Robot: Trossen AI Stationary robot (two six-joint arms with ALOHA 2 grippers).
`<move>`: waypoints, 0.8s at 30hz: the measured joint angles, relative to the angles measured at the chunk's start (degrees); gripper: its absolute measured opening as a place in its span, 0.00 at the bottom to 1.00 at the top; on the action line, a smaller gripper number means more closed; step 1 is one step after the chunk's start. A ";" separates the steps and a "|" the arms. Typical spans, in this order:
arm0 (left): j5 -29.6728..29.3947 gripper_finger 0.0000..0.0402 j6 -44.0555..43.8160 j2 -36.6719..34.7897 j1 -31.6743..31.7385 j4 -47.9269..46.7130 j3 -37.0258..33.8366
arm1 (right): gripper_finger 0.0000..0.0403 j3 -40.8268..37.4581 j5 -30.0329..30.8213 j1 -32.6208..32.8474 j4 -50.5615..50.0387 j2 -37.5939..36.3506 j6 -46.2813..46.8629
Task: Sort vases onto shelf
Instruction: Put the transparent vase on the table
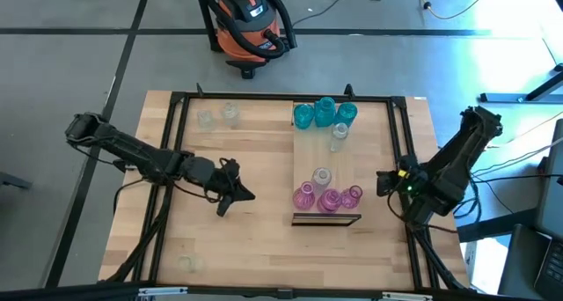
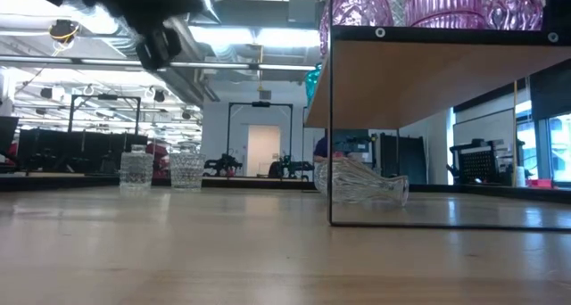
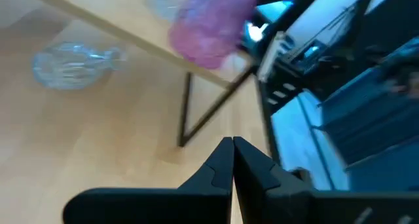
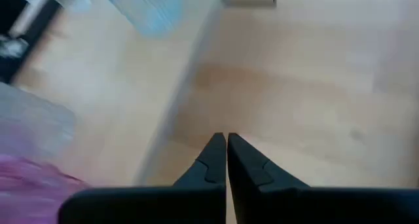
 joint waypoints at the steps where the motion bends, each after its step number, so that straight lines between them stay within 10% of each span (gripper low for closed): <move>1: 0.20 0.00 0.92 0.77 1.17 -0.21 0.00 | 0.00 2.77 0.84 -0.01 -2.77 0.29 -0.06; 7: 1.88 0.00 14.46 9.04 8.19 4.20 -0.20 | 0.00 16.80 9.17 -0.83 -3.54 -0.68 -11.70; 12: 14.29 0.00 19.10 24.03 15.54 29.65 -3.64 | 0.00 30.77 22.41 -0.76 -2.99 1.42 -23.50; 18: 15.57 0.00 21.10 39.00 21.30 55.32 -4.90 | 0.00 48.33 30.51 -0.83 5.03 4.53 -47.21; 24: 16.49 0.00 24.24 45.53 23.58 58.88 -4.90 | 0.00 57.70 38.51 -0.83 17.34 8.10 -64.96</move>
